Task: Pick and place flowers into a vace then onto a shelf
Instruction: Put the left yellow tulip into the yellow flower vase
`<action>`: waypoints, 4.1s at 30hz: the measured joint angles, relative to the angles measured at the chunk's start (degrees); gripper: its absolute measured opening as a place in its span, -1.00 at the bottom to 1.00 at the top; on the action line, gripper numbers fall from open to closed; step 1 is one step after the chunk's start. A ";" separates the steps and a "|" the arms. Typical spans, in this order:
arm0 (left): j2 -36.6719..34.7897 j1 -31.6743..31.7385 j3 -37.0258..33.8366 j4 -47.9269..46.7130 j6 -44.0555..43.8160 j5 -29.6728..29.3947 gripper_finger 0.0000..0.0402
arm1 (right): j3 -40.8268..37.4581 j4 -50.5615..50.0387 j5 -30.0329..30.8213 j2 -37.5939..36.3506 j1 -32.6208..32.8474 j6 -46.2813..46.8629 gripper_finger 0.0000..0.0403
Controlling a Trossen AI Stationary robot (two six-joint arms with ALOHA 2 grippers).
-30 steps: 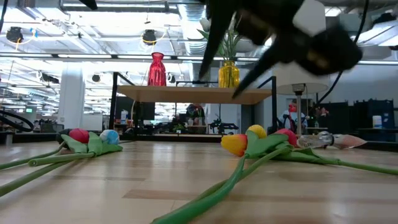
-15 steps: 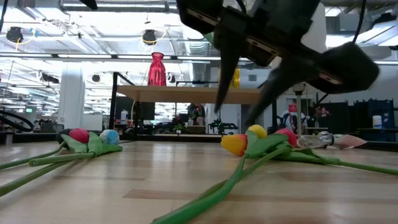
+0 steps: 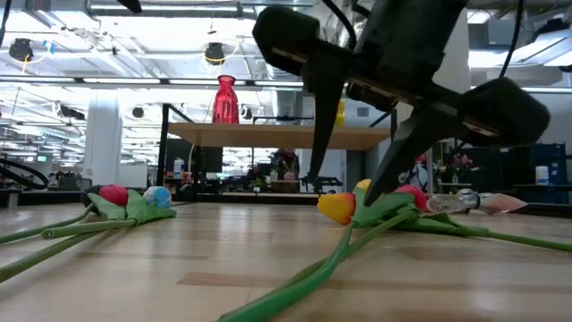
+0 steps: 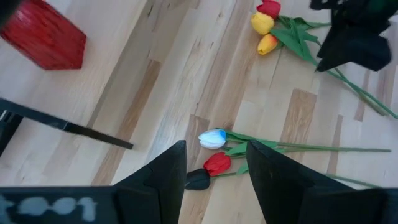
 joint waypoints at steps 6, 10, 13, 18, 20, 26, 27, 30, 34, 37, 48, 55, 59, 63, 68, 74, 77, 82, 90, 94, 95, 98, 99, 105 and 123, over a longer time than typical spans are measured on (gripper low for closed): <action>-0.01 0.00 0.00 0.33 0.83 0.02 -0.22 | -0.07 -0.70 -1.42 0.95 -0.88 -0.36 -0.12; 0.01 0.00 0.00 0.31 0.83 0.02 -0.22 | 0.06 1.62 -3.51 2.72 -0.86 -0.36 -0.14; 0.01 0.00 0.00 0.22 0.83 0.04 -0.22 | 0.02 2.03 -3.55 2.88 -0.63 -0.03 -0.15; 0.01 0.00 0.00 0.13 0.82 0.44 -0.22 | 0.00 0.74 -3.76 2.89 -0.19 1.20 -0.17; 0.01 0.00 0.00 0.11 0.82 0.44 -0.22 | 0.00 -0.31 -3.72 2.89 0.07 1.56 -0.19; 0.01 0.00 0.00 0.11 0.81 0.44 -0.22 | 0.00 -0.80 -3.55 2.89 -0.55 1.56 -0.30; 0.01 0.00 0.00 0.11 0.81 0.43 -0.22 | 0.00 -0.95 -3.32 2.89 -0.71 1.53 -0.33; 0.01 0.00 0.00 0.11 0.81 0.42 -0.22 | 0.00 -1.99 -2.06 2.89 -0.88 1.33 -0.44; 0.01 0.00 0.00 0.10 0.82 0.43 -0.22 | 0.00 -3.49 -1.87 2.89 -1.36 1.20 -0.61; 0.01 -0.01 0.00 0.11 0.95 0.42 -0.22 | 0.00 -4.83 -1.86 2.89 -1.49 1.15 -0.72; 0.01 0.00 0.00 0.09 1.07 0.42 -0.22 | 0.00 -5.57 2.88 2.89 -1.49 0.08 -0.95; 0.01 -0.01 0.02 0.09 1.11 0.42 -0.22 | 1.57 -7.19 5.66 1.75 -0.64 -2.02 -0.98; 0.01 -0.01 0.02 0.09 1.16 0.41 -0.22 | 5.57 -7.64 5.60 1.60 -0.23 -10.48 -0.99; 0.01 0.00 0.02 0.09 1.80 0.42 -0.22 | 11.10 -7.37 3.57 1.55 -0.09 -25.05 -0.99; 0.01 -0.01 0.02 0.09 2.35 0.42 -0.22 | 18.38 -7.42 -5.81 1.55 -1.06 -50.28 -0.99; -0.09 -0.02 0.02 -1.02 5.95 0.44 -0.22 | 27.10 -7.43 -17.78 1.55 -3.22 -71.53 -1.00; -0.29 0.02 0.04 -4.49 6.47 0.03 -0.22 | 31.33 -7.54 -22.75 1.55 -4.25 -77.41 -1.00; -0.27 0.24 0.04 -11.36 2.43 -4.47 -0.22 | 37.91 -7.57 -31.14 1.55 -5.96 -83.13 -1.00; -0.27 0.23 0.04 -17.41 -2.95 -7.43 -0.22 | 48.16 -7.57 -27.75 1.55 -6.37 -92.86 -1.00; -0.27 0.22 0.04 -17.44 -3.00 -7.09 -0.22 | 49.37 -5.85 -20.19 -0.45 -6.74 -98.90 -1.00; -0.26 0.22 0.04 -17.43 -3.02 -6.98 -0.22 | 49.29 -6.05 -17.37 -1.31 -6.80 -100.00 -1.00; -0.27 0.22 0.04 -17.42 -3.21 -6.80 -0.22 | 49.42 -5.43 -6.62 -4.05 -7.01 -104.11 -1.00; -0.27 0.22 0.04 -17.44 -3.40 -6.80 -0.22 | 49.42 -4.81 -2.65 -4.78 -7.07 -105.91 -1.00; -0.27 0.22 0.04 -17.39 -3.98 -6.78 -0.22 | 49.42 4.02 26.21 -6.86 -7.07 -119.68 -1.00; -0.27 0.22 0.04 -16.22 -3.76 -7.50 -0.22 | 49.33 17.10 68.58 -7.08 -13.54 -131.83 -1.00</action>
